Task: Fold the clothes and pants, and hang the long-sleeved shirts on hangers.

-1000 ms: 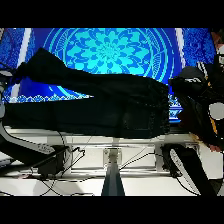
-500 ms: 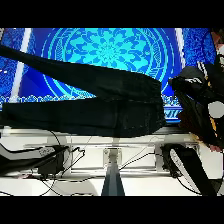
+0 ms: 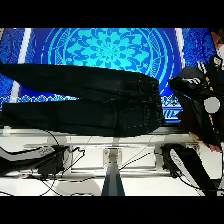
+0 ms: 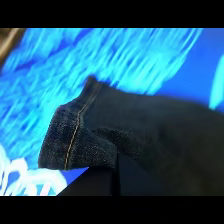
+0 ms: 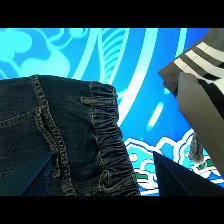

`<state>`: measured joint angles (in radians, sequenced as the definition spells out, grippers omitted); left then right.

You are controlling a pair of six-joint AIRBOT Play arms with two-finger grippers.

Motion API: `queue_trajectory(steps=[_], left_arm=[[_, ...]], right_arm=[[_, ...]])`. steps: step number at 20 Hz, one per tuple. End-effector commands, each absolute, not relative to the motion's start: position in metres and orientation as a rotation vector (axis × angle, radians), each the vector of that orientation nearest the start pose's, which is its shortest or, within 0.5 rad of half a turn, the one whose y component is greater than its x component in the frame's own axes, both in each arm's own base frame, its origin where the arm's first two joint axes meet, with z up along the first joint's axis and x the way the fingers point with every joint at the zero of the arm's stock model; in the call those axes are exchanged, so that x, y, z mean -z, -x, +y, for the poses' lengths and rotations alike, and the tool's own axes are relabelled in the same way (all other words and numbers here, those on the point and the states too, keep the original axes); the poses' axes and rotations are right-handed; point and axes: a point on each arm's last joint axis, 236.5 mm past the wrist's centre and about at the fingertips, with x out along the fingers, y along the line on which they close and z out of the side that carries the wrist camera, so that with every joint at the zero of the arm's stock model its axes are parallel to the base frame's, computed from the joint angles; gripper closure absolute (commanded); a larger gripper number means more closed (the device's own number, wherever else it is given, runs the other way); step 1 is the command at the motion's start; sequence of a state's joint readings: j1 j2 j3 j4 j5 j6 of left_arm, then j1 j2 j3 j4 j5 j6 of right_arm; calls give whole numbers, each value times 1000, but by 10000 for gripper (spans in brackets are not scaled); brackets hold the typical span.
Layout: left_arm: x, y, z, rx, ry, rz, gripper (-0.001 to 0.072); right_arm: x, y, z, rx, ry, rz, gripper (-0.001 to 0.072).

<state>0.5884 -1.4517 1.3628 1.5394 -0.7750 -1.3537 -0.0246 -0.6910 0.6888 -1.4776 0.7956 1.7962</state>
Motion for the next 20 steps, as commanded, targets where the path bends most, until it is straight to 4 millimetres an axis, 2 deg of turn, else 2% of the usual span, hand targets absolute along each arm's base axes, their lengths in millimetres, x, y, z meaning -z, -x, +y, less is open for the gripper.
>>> queue_trajectory(steps=[1, 3, 4, 5, 7, 9, 10, 12, 13, 14, 15, 16, 18, 20], left_arm=[[-4, -392, 293, -463, 91, 1102, 581], [14, -384, 295, -461, 117, 1153, 166], [18, -382, 296, -469, 132, 1160, 137], [19, -380, 299, -491, 150, 1159, 140], [16, -370, 310, -564, 176, 1161, 160], [15, -348, 319, -630, 171, 1217, 171], [16, -334, 320, -643, 172, 1265, 229], [23, -298, 311, -660, 225, 1403, 484], [27, -274, 302, -673, 288, 1497, 562], [28, -254, 295, -708, 360, 1557, 562], [28, -241, 289, -722, 412, 1600, 601], [26, -230, 282, -718, 446, 1645, 681], [15, -216, 274, -691, 457, 1683, 682], [-6, -210, 278, -721, 453, 1626, 682]], right_arm=[[-67, -328, 7, 78, -313, 800, 38], [-67, -328, 7, 78, -313, 800, 39], [-67, -328, 7, 78, -313, 800, 38], [-67, -328, 7, 78, -313, 800, 38], [-67, -328, 7, 78, -313, 801, 38], [-67, -328, 8, 78, -314, 801, 38], [-67, -328, 8, 78, -314, 801, 38], [-67, -328, 8, 76, -318, 801, 39], [-68, -328, 12, 67, -337, 800, 38], [-69, -328, 16, 57, -360, 800, 38], [-70, -328, 20, 48, -380, 801, 38], [-70, -328, 21, 45, -382, 801, 38], [-70, -327, 21, 42, -372, 803, 38], [-67, -325, 21, 42, -371, 816, 38]])
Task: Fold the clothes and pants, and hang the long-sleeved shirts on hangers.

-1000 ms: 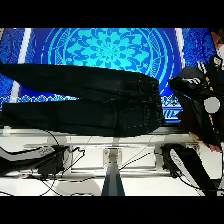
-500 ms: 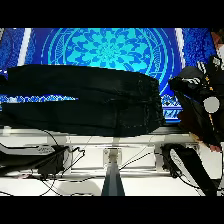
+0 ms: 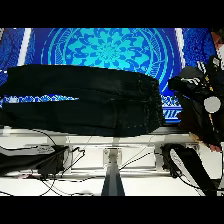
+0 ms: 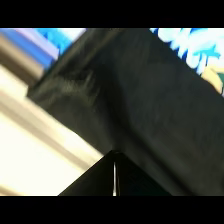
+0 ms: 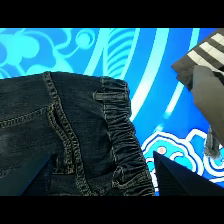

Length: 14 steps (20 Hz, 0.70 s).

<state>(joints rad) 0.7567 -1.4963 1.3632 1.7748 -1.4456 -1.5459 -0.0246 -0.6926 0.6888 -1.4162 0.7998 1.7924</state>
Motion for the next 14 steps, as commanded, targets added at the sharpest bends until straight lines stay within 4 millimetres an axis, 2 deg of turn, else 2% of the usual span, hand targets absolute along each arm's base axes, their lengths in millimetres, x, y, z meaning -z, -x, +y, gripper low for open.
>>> queue_trajectory(steps=[1, 3, 4, 5, 6, 7, 9, 14], left_arm=[[-19, -203, 281, -748, 463, 1590, 682], [-36, -193, 285, -779, 545, 1498, 682], [-39, -195, 285, -775, 623, 1430, 673], [-40, -199, 285, -760, 699, 1372, 530], [-38, -203, 287, -761, 786, 1313, 223], [-33, -204, 289, -784, 859, 1275, 108], [-15, -200, 292, -817, 900, 1258, 109], [47, -210, 287, -922, 985, 1167, 112]], right_arm=[[-66, -323, 21, 43, -369, 826, 38], [-62, -320, 19, 49, -357, 846, 38], [-61, -319, 19, 49, -347, 854, 38], [-61, -318, 19, 40, -328, 855, 38], [-60, -318, 19, 35, -318, 856, 38], [-61, -318, 19, 35, -318, 856, 38], [-61, -318, 19, 35, -318, 856, 38], [-61, -318, 19, 35, -319, 856, 38]])
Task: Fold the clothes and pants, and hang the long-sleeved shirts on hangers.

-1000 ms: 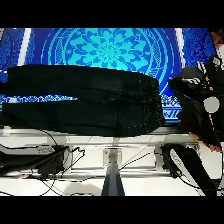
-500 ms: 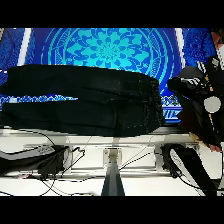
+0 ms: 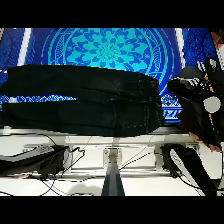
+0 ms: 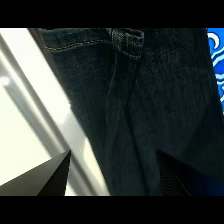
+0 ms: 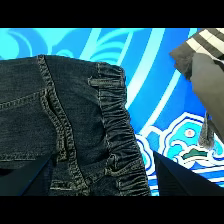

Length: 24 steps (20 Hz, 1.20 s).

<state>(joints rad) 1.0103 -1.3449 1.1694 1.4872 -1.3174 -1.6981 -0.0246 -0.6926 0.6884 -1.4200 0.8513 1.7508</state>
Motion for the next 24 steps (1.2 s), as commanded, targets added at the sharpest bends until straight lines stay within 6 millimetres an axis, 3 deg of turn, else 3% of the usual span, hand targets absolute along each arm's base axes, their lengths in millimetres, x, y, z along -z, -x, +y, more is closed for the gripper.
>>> queue_trajectory(steps=[1, 2, 4, 9, 10, 12, 13, 14, 15, 19, 22, 24], left_arm=[[56, -214, 289, -937, 982, 1135, 112], [62, -218, 294, -952, 976, 1095, 114], [66, -220, 301, -967, 948, 1068, 247], [80, -209, 313, -996, 865, 1123, 248], [82, -210, 314, -996, 863, 1119, 302], [80, -212, 316, -995, 857, 1112, 656], [80, -212, 315, -984, 846, 1120, 682], [78, -212, 315, -965, 825, 1128, 682], [76, -213, 315, -941, 794, 1131, 682], [49, -218, 321, -822, 582, 1137, 682], [11, -225, 334, -843, 491, 1020, 683], [-10, -231, 342, -860, 448, 942, 683]], right_arm=[[-61, -318, 19, 34, -321, 856, 38], [-61, -318, 19, 34, -321, 856, 38], [-61, -318, 19, 34, -321, 856, 38], [-61, -318, 20, 33, -328, 856, 38], [-61, -318, 21, 31, -334, 857, 38], [-57, -314, 21, 34, -327, 878, 39], [-52, -309, 16, 47, -300, 907, 123], [-45, -299, 10, 66, -260, 955, 442], [-37, -288, 6, 78, -231, 1011, 659], [-11, -230, 9, 90, -217, 1280, 671], [3, -191, 14, 86, -224, 1422, 671], [10, -171, 30, 40, -276, 1457, 671]])
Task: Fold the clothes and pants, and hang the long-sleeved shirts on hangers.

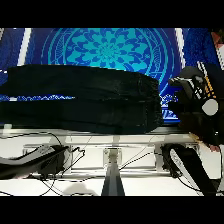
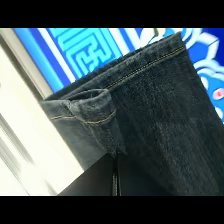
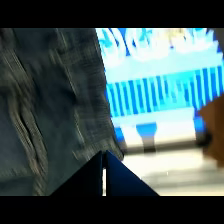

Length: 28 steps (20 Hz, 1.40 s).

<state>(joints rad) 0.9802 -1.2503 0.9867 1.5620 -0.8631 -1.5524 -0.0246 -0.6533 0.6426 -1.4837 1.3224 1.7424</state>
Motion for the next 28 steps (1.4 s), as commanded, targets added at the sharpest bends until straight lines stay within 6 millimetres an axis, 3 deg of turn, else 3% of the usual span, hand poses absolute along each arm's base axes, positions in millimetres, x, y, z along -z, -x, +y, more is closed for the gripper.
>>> queue_trajectory(steps=[1, 4, 5, 6, 7, 10, 12, 14, 15, 17, 18, 23, 25, 28], left_arm=[[-14, -231, 343, -863, 442, 933, 683], [-9, -231, 340, -857, 456, 948, 683], [-6, -230, 340, -856, 460, 954, 683], [-5, -230, 339, -854, 463, 960, 683], [-3, -230, 340, -854, 463, 963, 683], [4, -230, 340, -851, 471, 979, 682], [9, -230, 339, -848, 477, 990, 682], [13, -230, 339, -846, 483, 1000, 682], [16, -230, 339, -844, 486, 1005, 682], [18, -230, 339, -843, 489, 1010, 682], [18, -230, 339, -844, 489, 1010, 682], [19, -228, 337, -840, 496, 1023, 682], [19, -228, 336, -840, 496, 1024, 683], [19, -228, 337, -840, 496, 1024, 683]], right_arm=[[12, -163, 44, -6, -327, 1457, 671], [18, -146, 96, -153, -539, 1444, 639], [20, -146, 109, -170, -629, 1438, 451], [25, -145, 121, -175, -721, 1444, 183], [31, -139, 129, -182, -774, 1471, 111], [63, -113, 122, -60, -817, 1588, 111], [78, -115, 99, 57, -767, 1568, 112], [84, -130, 83, 131, -747, 1493, 116], [86, -142, 77, 150, -746, 1442, 143], [88, -171, 68, 169, -759, 1317, 326], [90, -180, 69, 178, -788, 1291, 372], [114, -172, 73, 206, -796, 1412, 365], [112, -172, 74, 172, -756, 1431, 197], [92, -180, 69, 132, -675, 1434, 185]])
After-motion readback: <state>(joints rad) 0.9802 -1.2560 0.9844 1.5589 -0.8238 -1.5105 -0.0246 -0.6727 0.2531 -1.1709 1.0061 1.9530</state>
